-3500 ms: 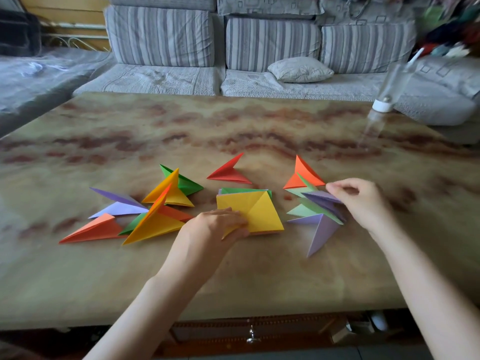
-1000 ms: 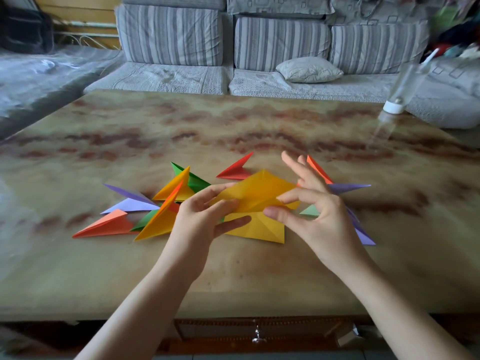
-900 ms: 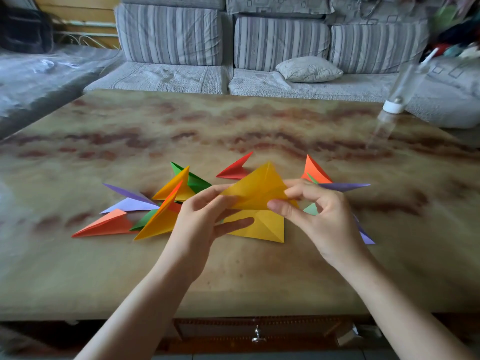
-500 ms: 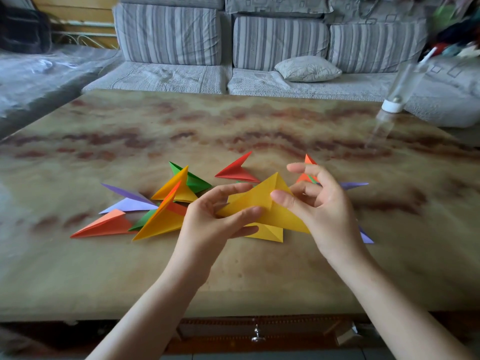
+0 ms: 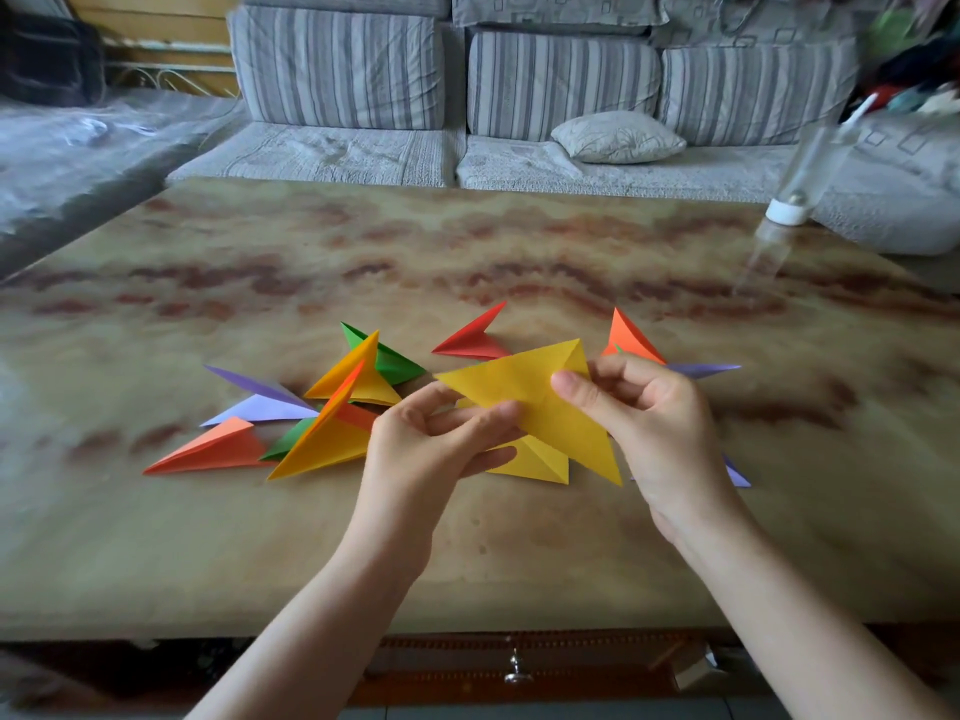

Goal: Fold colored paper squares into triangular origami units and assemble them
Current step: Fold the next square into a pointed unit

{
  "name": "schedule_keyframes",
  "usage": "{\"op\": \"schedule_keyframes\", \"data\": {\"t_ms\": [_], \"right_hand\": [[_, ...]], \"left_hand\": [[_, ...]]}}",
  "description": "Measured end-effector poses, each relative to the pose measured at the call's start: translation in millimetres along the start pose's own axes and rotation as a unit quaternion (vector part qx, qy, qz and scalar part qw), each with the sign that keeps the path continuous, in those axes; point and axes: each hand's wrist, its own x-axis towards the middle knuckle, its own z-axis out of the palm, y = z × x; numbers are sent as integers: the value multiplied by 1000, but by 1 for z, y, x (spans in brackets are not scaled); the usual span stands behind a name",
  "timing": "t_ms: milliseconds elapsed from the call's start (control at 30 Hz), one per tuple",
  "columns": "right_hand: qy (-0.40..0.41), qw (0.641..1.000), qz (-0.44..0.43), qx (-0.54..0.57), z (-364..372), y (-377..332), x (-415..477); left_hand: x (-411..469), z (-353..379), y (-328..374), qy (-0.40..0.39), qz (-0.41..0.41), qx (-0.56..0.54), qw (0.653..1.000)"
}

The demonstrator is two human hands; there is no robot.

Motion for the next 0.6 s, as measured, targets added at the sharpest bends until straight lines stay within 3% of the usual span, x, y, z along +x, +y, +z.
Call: {"op": "schedule_keyframes", "data": {"t_ms": [233, 600], "right_hand": [[-80, 995, 58, 25, 1, -4, -5], [-109, 992, 68, -3, 9, -5, -11]], "left_hand": [[1, -4, 1, 28, 48, 31, 998], [3, -4, 2, 105, 47, -14, 993]]}}
